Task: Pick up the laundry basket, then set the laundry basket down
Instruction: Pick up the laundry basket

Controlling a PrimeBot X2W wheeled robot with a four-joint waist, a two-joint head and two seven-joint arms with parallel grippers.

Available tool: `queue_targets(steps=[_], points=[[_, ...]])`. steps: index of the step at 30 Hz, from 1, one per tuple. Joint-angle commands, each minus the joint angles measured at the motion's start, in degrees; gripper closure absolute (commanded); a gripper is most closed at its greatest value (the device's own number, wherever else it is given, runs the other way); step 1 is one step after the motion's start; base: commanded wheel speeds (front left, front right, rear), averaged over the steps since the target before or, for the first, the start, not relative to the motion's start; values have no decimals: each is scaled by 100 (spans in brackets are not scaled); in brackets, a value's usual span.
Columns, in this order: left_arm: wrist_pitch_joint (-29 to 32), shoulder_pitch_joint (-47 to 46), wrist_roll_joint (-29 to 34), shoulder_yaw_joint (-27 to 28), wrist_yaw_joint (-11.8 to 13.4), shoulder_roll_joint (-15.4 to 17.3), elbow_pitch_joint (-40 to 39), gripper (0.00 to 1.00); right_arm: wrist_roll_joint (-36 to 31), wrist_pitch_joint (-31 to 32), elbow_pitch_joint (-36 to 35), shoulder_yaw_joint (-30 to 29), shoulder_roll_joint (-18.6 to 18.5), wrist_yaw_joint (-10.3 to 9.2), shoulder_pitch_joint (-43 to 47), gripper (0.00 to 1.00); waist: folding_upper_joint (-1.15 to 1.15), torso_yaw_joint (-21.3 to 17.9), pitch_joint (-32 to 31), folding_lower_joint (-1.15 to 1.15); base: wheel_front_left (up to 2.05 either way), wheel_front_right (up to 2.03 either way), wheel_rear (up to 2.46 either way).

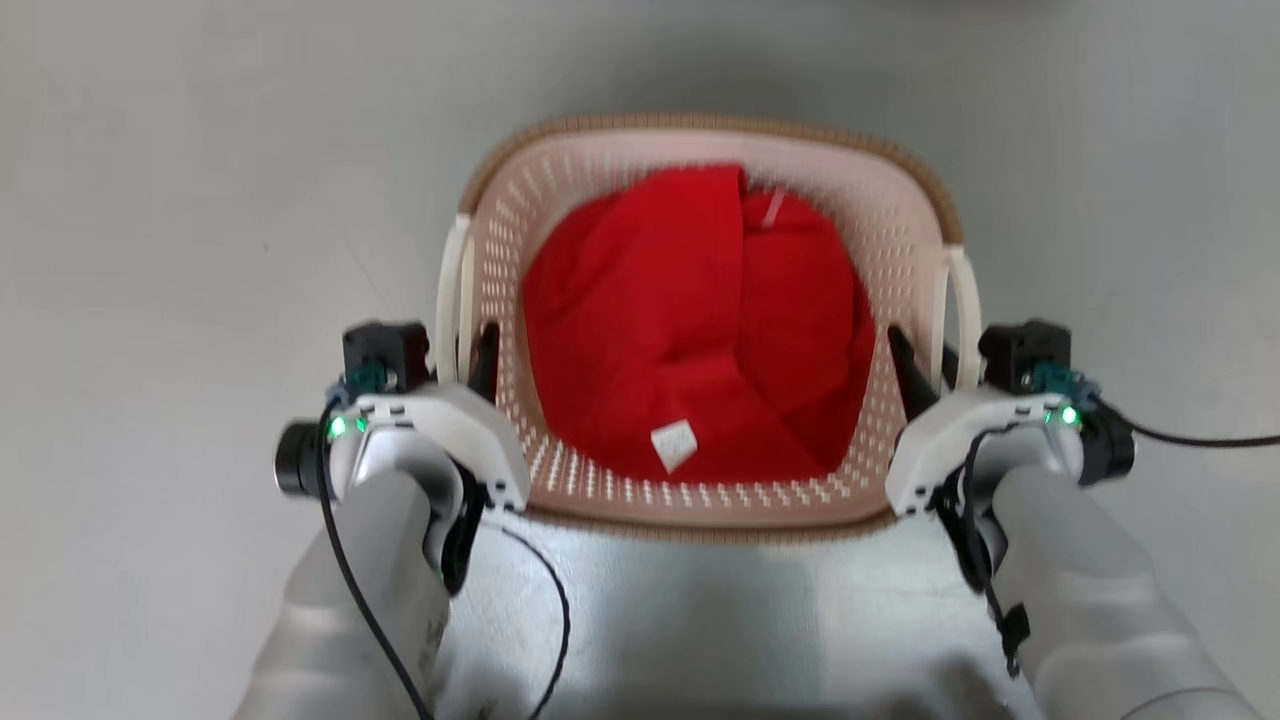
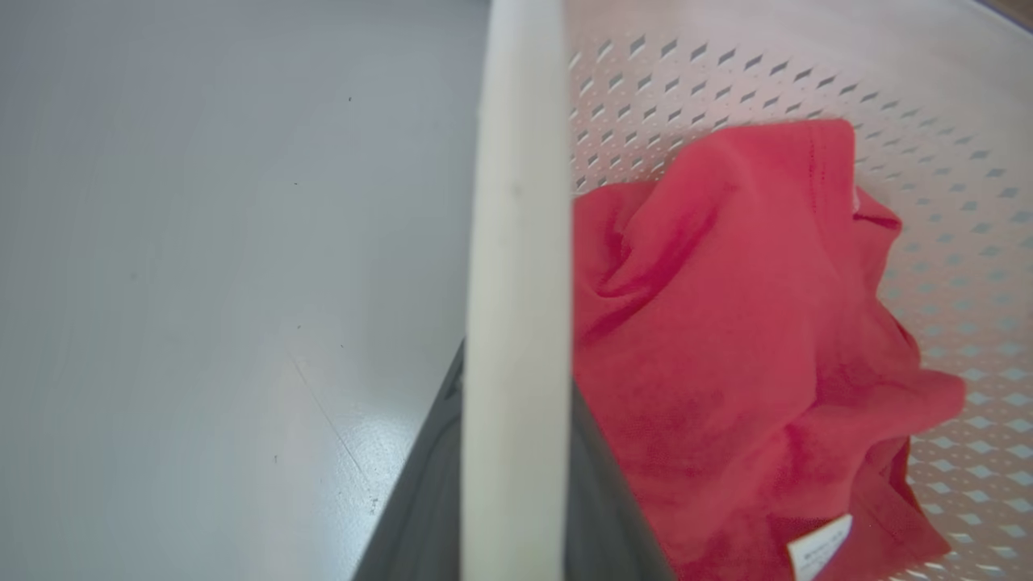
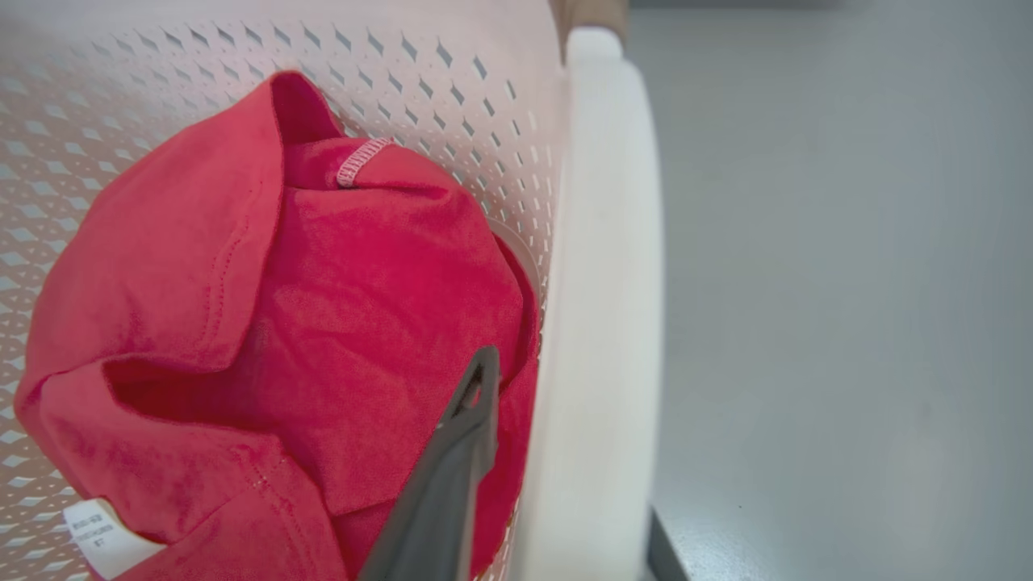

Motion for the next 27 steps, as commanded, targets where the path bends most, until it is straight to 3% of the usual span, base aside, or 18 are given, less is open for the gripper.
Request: queue_targets(steps=[1,10,19,27], points=[[-35,262,-60,56,2,265,2,100,14,-36,52,179,-8,57,323,100,0,17,-326,0,0,0,0],[-35,906,-673,-439,37,265,658,100,855,30,597,854,-8,57,780,100,0,-82,-1685,0,0,0,0],[-19,1581,-1121,-1036,20,265,1162,100,1505,441,727,1565,-8,57,1529,100,0,-174,-2996,0,0,0,0],[58,2010,-1480,-1466,72,265,1250,100,1920,646,682,2062,-8,57,2023,100,0,-230,-3795,0,0,0,0]])
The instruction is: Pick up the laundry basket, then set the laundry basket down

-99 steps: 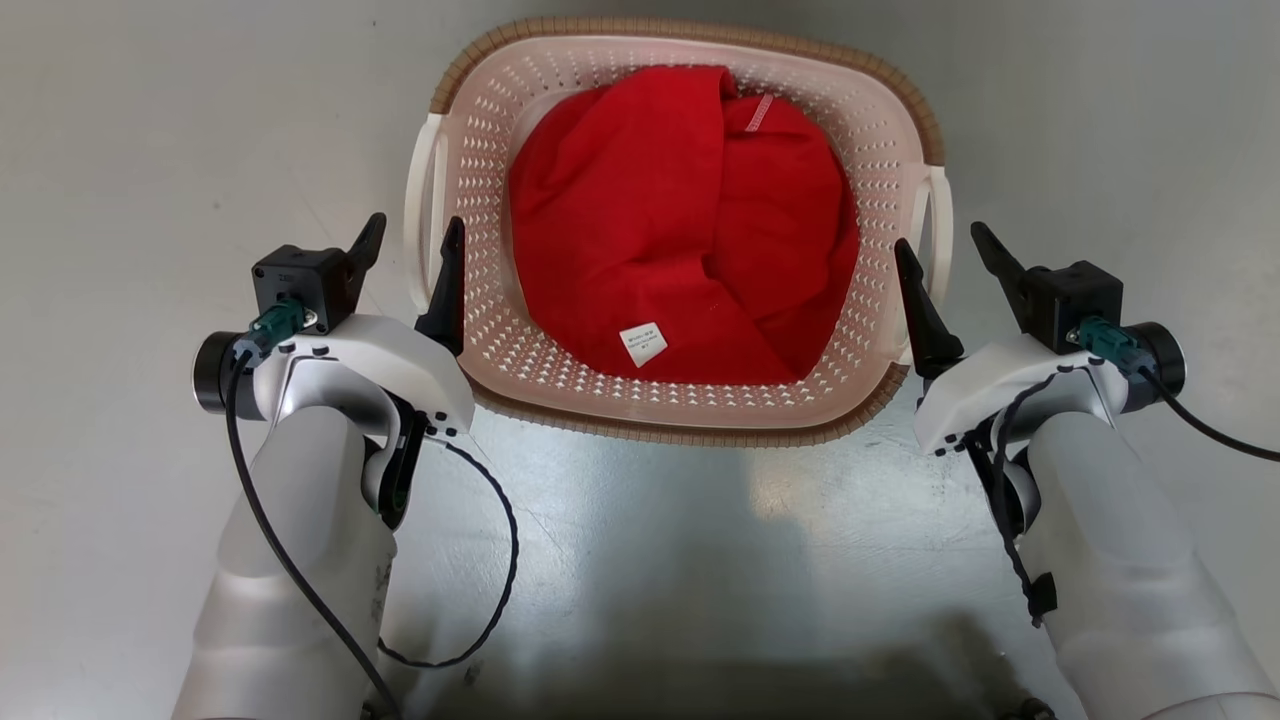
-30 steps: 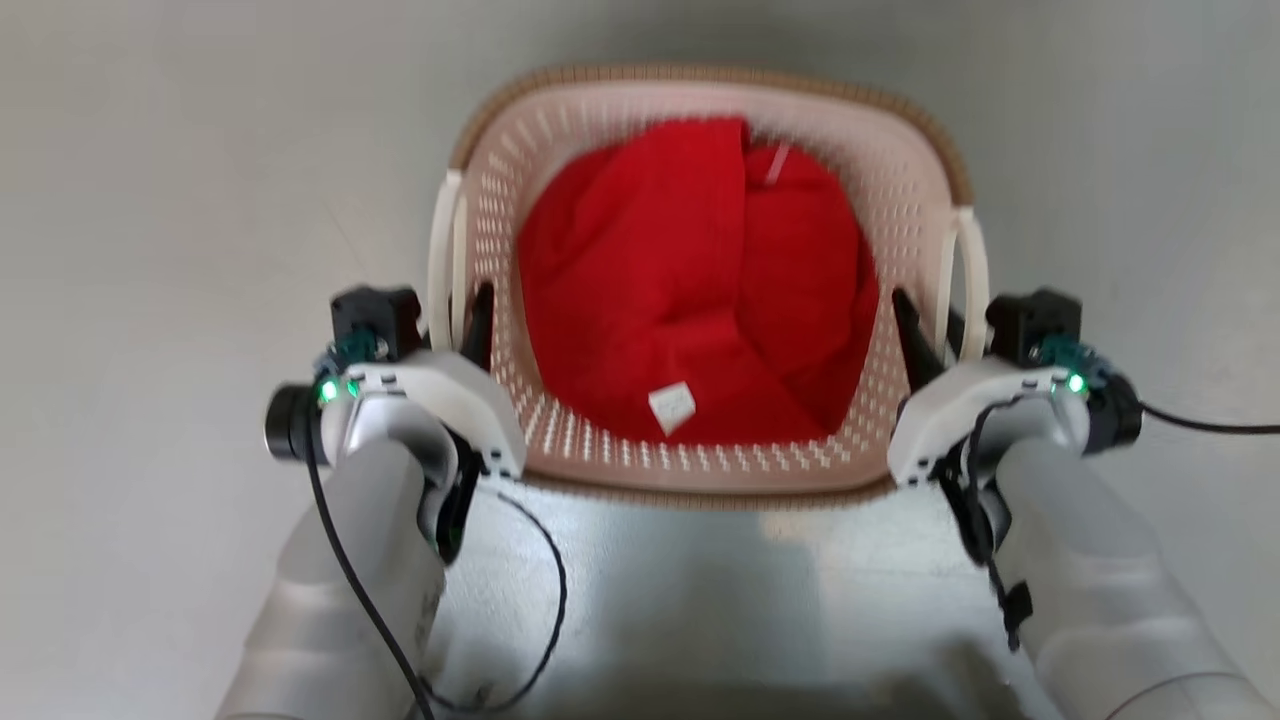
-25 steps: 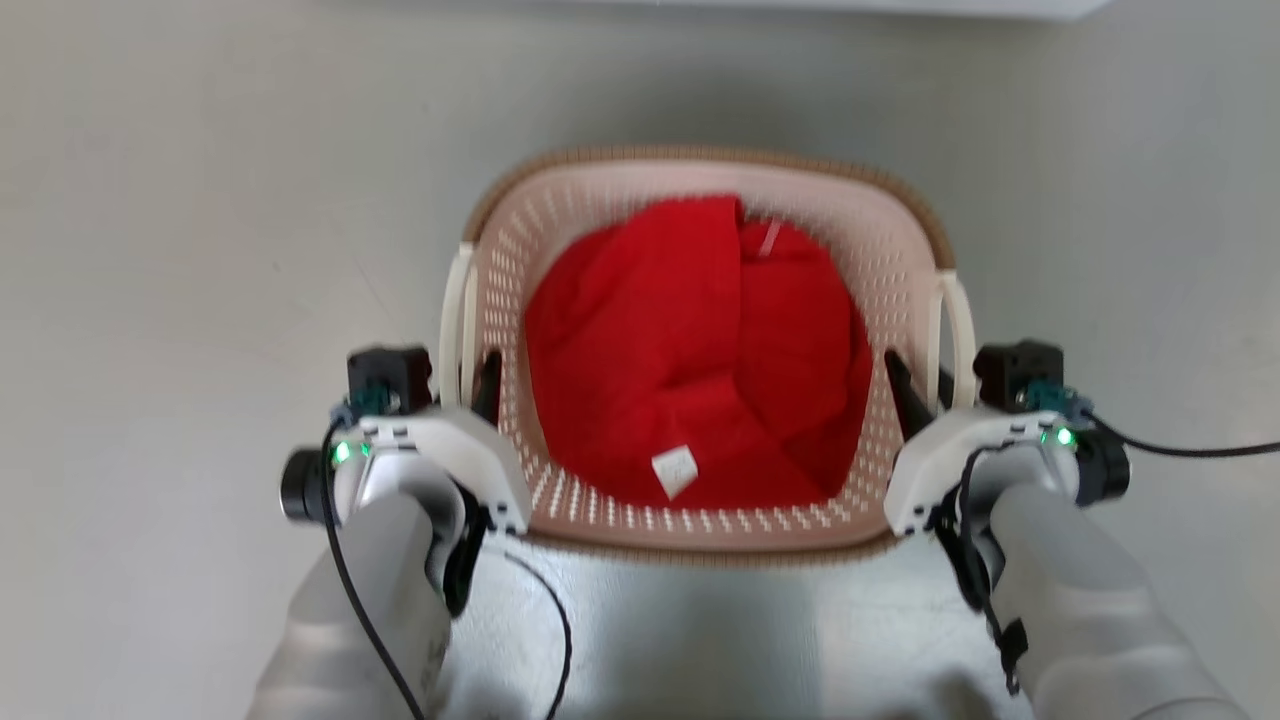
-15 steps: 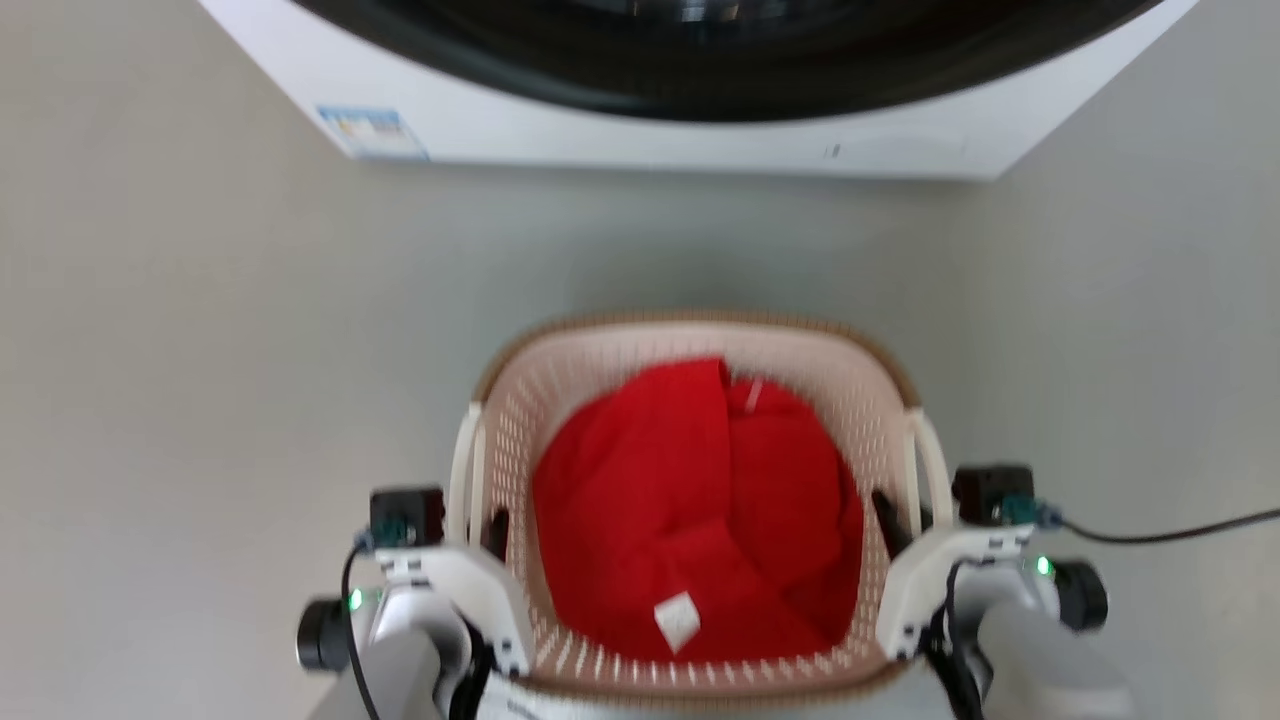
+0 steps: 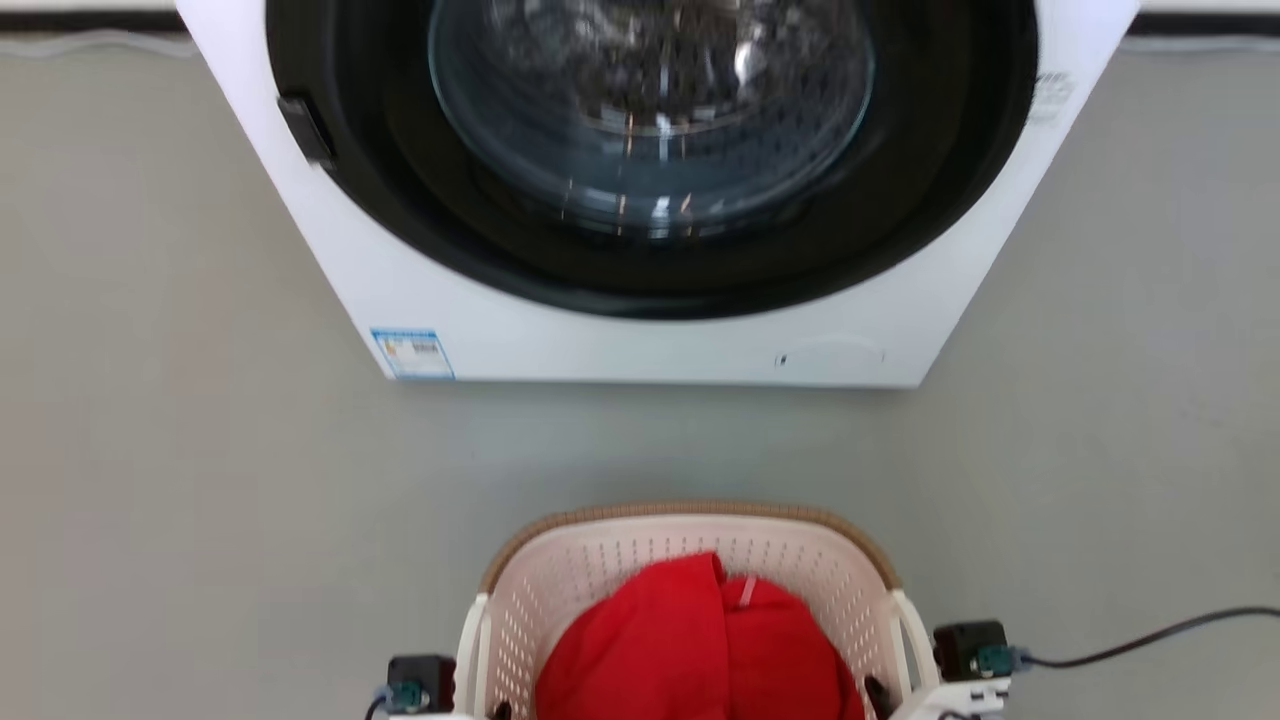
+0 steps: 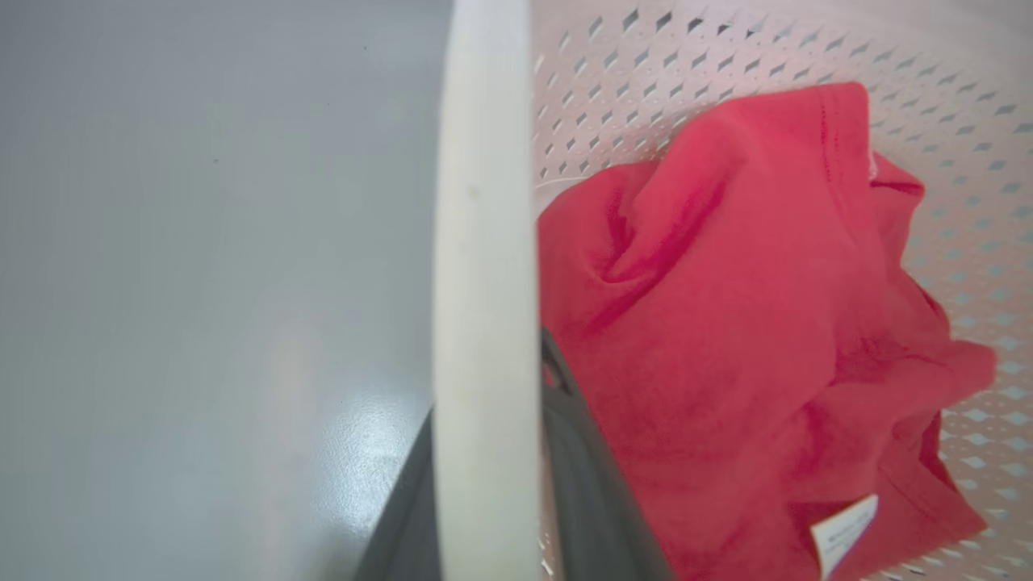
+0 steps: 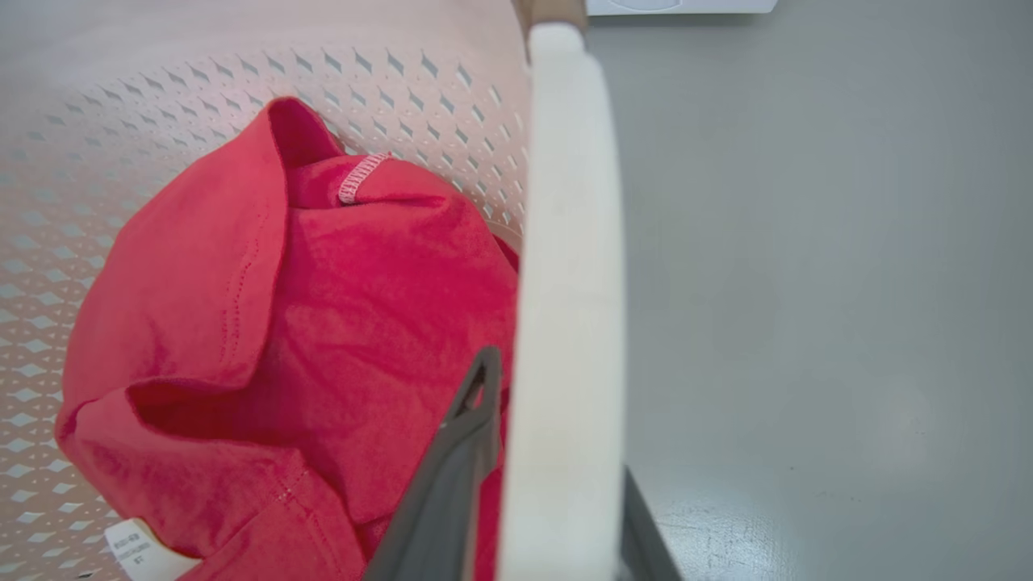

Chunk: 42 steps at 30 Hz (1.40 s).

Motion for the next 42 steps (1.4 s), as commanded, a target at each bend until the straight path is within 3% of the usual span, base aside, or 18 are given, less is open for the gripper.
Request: queue_targets(steps=[1,19,42], points=[[-33,116,-79,-6,30,287,-17,100,70,37,-27,253,-115,46,203,100,0,-53,-476,0,0,0,0],[128,795,-664,-761,147,287,-105,100,831,254,-170,1031,-115,46,920,100,0,-138,-1386,0,0,0,0],[393,531,-1074,-1346,244,287,-49,100,1147,429,-22,1579,-115,46,571,100,0,-340,-1342,0,0,0,0]])
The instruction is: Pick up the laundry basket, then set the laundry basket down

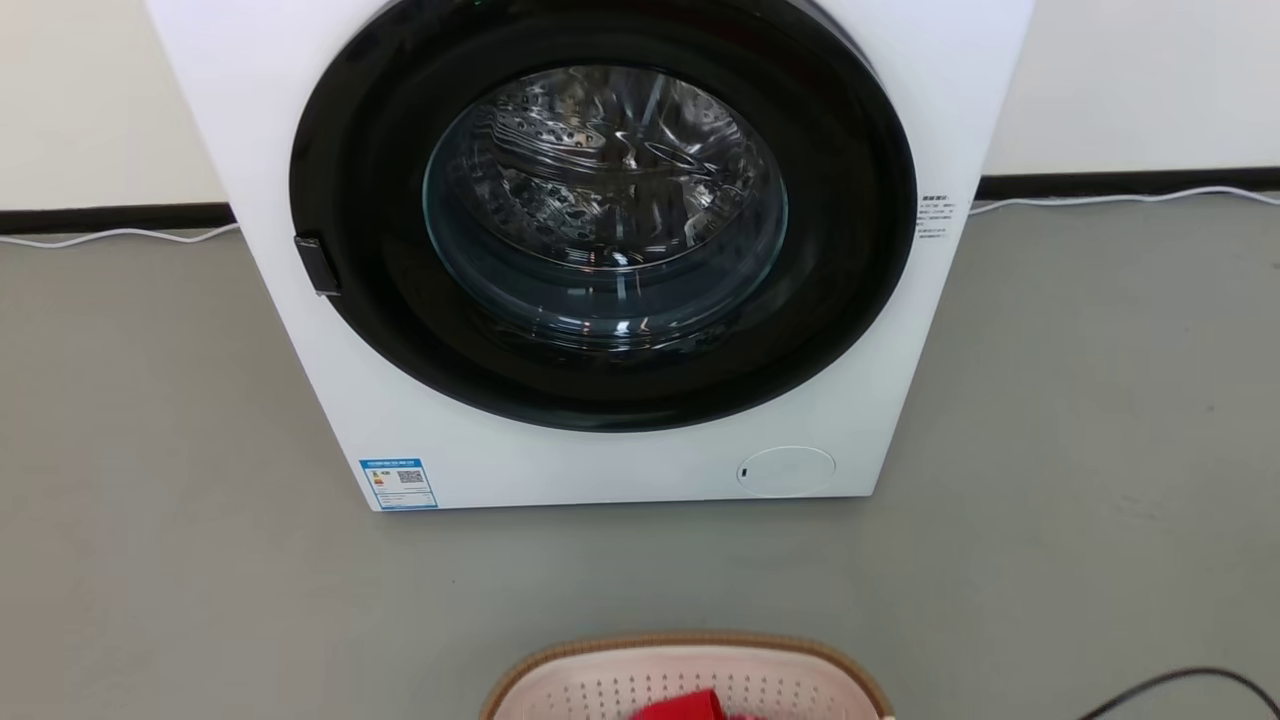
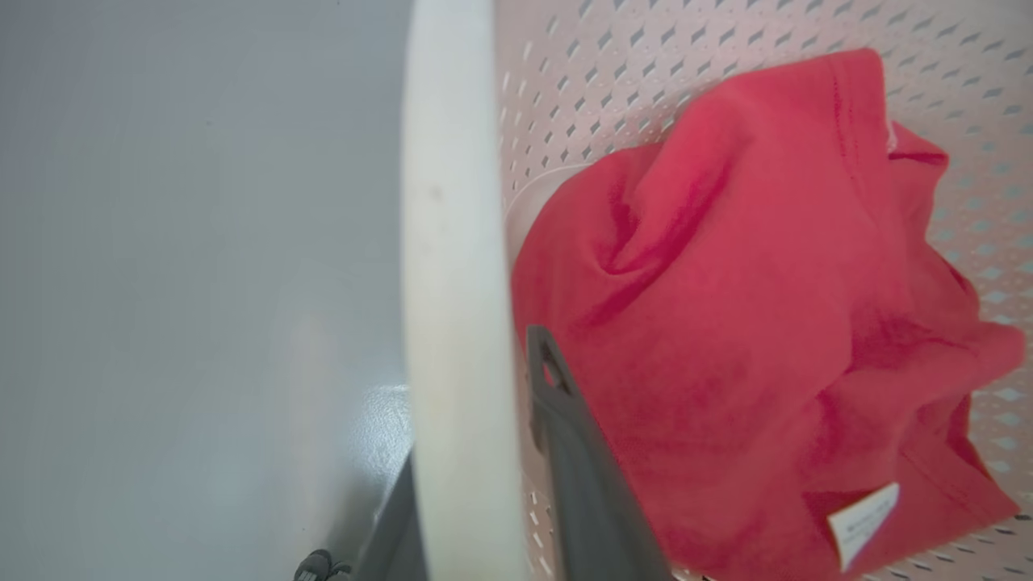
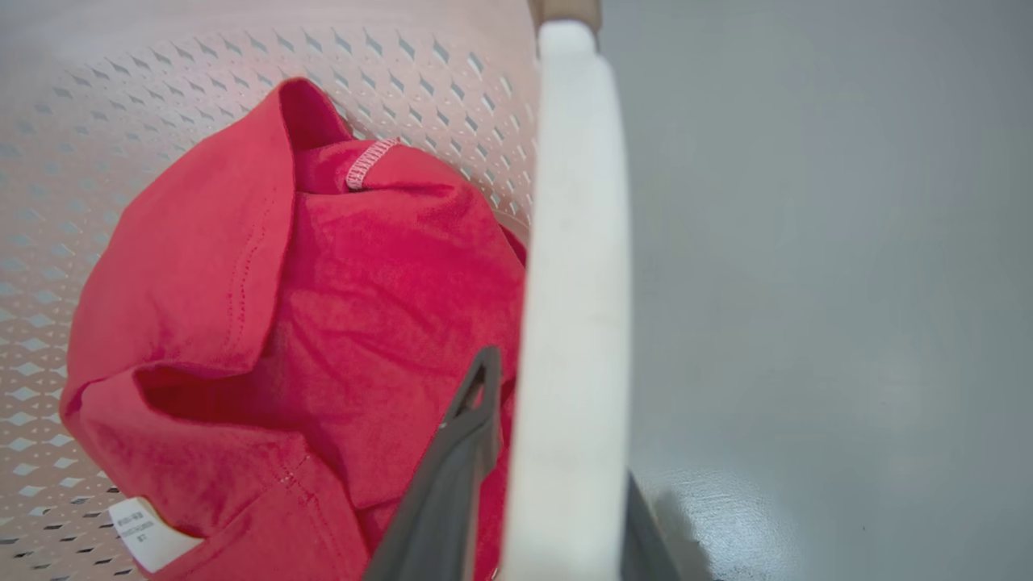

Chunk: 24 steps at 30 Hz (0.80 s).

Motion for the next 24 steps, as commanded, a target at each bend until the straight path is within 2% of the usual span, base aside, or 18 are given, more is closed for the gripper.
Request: queue_targets(steps=[1,24], points=[[-61,-354,23,41,-12,148,-45,100,-21,4,-51,189,-67,94,-273,100,0,-31,22,0,0,0,0],[-129,-855,-126,-133,-49,148,229,100,63,-59,123,356,-67,94,-637,100,0,-59,132,0,0,0,0]])
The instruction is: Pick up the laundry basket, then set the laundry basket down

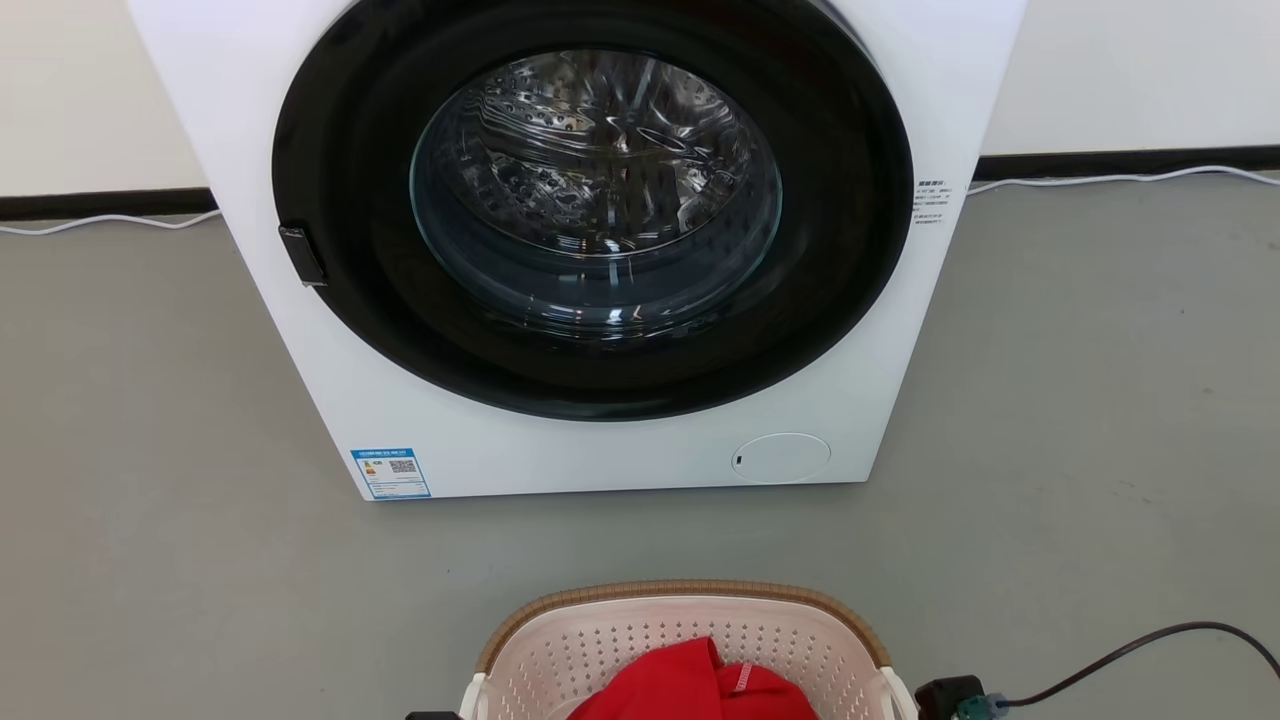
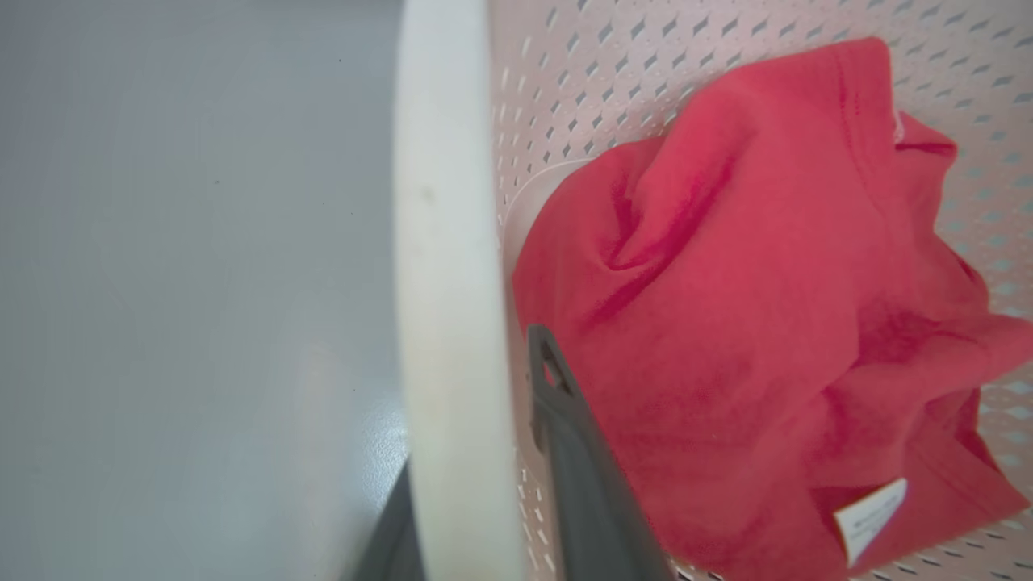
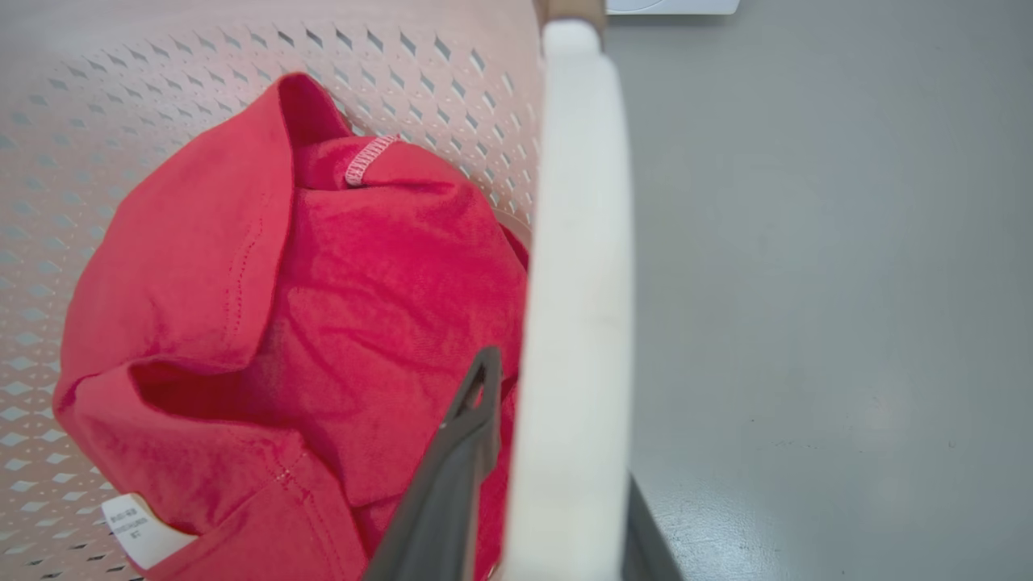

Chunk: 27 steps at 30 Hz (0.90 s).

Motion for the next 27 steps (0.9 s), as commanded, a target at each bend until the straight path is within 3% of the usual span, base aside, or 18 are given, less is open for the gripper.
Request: queue_targets(steps=[1,27], points=[[-116,-331,29,54,-50,200,-1,100,-67,-49,-13,168,-76,94,-153,100,0,0,2,0,0,0,0],[69,-452,-3,-101,-69,241,110,100,69,6,51,309,-76,94,-280,100,0,-29,19,0,0,0,0]])
